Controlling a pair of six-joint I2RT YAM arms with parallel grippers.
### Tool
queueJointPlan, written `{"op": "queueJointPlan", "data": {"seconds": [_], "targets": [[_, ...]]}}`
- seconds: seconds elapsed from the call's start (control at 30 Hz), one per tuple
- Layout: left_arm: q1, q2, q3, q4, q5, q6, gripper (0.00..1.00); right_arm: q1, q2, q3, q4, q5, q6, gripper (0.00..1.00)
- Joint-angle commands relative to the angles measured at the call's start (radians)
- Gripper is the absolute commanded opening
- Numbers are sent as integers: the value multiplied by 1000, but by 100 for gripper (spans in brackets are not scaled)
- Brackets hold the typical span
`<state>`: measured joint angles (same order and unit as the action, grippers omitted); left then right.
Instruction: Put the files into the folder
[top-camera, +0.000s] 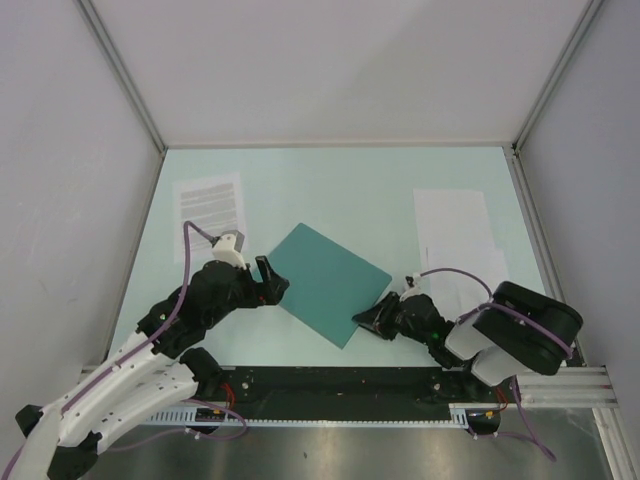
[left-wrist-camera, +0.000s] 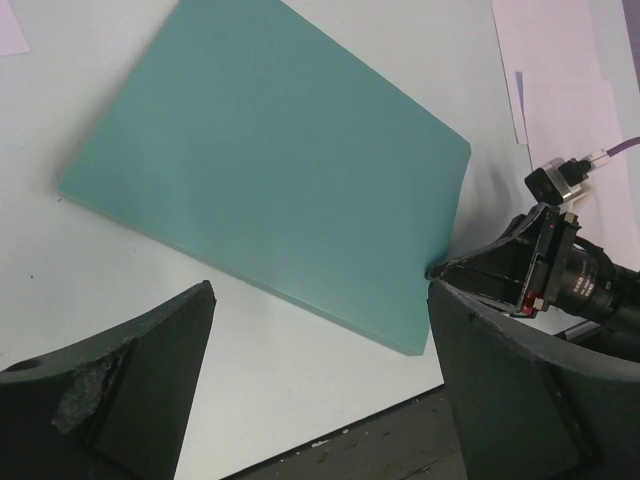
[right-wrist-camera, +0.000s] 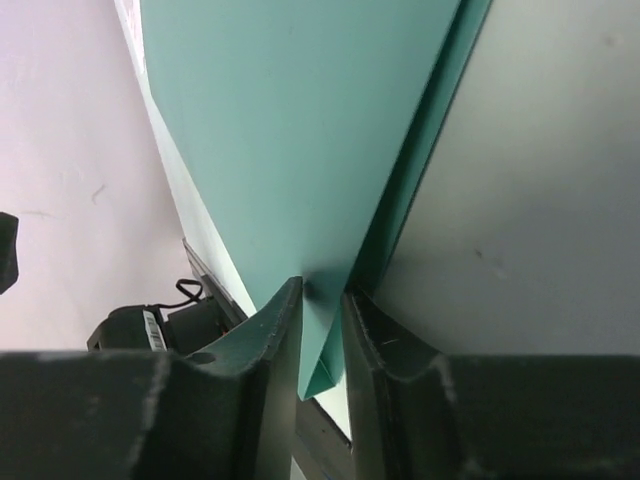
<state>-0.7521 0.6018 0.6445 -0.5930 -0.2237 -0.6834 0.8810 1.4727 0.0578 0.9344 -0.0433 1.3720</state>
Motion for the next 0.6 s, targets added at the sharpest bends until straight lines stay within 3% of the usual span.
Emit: {"op": "queueJointPlan", "data": {"seconds": [0.0, 0.03, 0.17, 0.27, 0.3, 0.33, 0.43, 0.53, 0.57], "targets": [[5, -1, 21, 15, 7, -21, 93, -20, 98, 30, 220, -9, -82, 11], [5, 4, 24, 15, 14, -21, 93, -52, 124, 31, 240, -36, -99, 0], [5, 42, 50, -8, 14, -47, 94, -155, 39, 33, 244, -99, -273, 0], [5, 95, 102, -57, -12, -74, 96, -166, -216, 127, -63, -37, -500, 0], [5, 110, 119, -74, -25, -83, 96, -148, -282, 178, -295, 8, -587, 0], [7, 146, 163, -109, -38, -103, 98, -127, -349, 212, -371, 119, -734, 0], [22, 202, 265, -157, -48, -142, 100, -105, -501, 260, -456, 213, -939, 0], [104, 288, 401, -174, 81, -169, 100, -126, -508, 316, -506, 224, -1063, 0], [165, 338, 437, -177, 186, -186, 100, -104, -493, 323, -490, 235, -1138, 0]]}}
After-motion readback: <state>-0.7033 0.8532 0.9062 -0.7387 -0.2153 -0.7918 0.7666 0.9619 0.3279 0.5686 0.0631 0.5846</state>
